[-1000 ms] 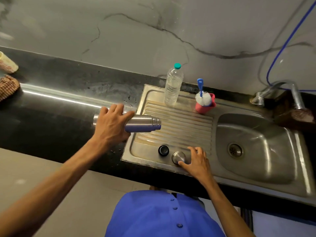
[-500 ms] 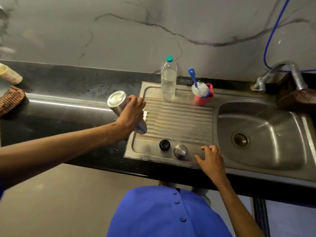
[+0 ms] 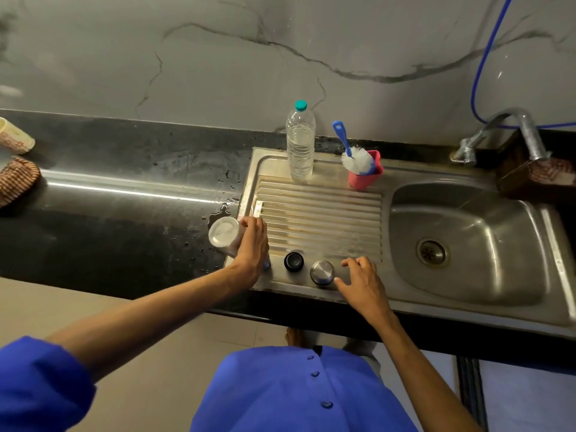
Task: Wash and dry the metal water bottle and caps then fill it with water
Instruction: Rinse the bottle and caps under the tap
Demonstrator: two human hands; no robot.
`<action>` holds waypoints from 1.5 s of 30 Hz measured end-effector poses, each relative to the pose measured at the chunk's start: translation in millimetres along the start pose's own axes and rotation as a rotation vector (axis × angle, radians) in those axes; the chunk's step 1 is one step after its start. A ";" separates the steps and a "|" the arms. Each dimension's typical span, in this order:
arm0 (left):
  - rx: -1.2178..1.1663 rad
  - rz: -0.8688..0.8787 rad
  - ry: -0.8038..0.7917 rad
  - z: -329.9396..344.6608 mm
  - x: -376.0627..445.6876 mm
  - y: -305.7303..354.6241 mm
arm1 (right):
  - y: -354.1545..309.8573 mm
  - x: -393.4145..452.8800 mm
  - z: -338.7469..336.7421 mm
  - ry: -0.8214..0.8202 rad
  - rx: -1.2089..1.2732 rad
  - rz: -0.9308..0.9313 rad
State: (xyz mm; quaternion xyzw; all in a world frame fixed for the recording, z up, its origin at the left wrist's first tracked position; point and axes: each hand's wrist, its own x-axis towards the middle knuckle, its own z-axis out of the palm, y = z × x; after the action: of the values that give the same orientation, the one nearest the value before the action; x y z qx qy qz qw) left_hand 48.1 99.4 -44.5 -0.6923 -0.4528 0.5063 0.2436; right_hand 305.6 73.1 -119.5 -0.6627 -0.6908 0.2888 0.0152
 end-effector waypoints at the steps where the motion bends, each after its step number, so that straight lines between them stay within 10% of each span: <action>1: 0.021 0.013 0.007 -3.1 1.7 3.1 | -3.9 1.5 0.6 -0.002 0.001 -0.014; 13: -0.090 -0.005 -0.085 -3.8 20.1 41.0 | -1.4 7.9 -1.7 -0.052 0.017 -0.085; 30: -0.038 -0.015 -0.270 -50.4 40.8 61.8 | 184.2 44.2 -104.1 -0.014 0.111 -0.067; 45: -0.906 -0.308 -0.079 -178.2 26.8 77.4 | 273.4 181.0 -200.1 -0.037 -0.109 -0.163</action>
State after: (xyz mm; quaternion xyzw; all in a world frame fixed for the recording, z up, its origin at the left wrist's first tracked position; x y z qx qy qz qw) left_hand 243.8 108.0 -53.3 -0.6337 -0.7341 0.2423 -0.0277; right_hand 612.4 303.8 -132.9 -0.5987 -0.7572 0.2610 -0.0103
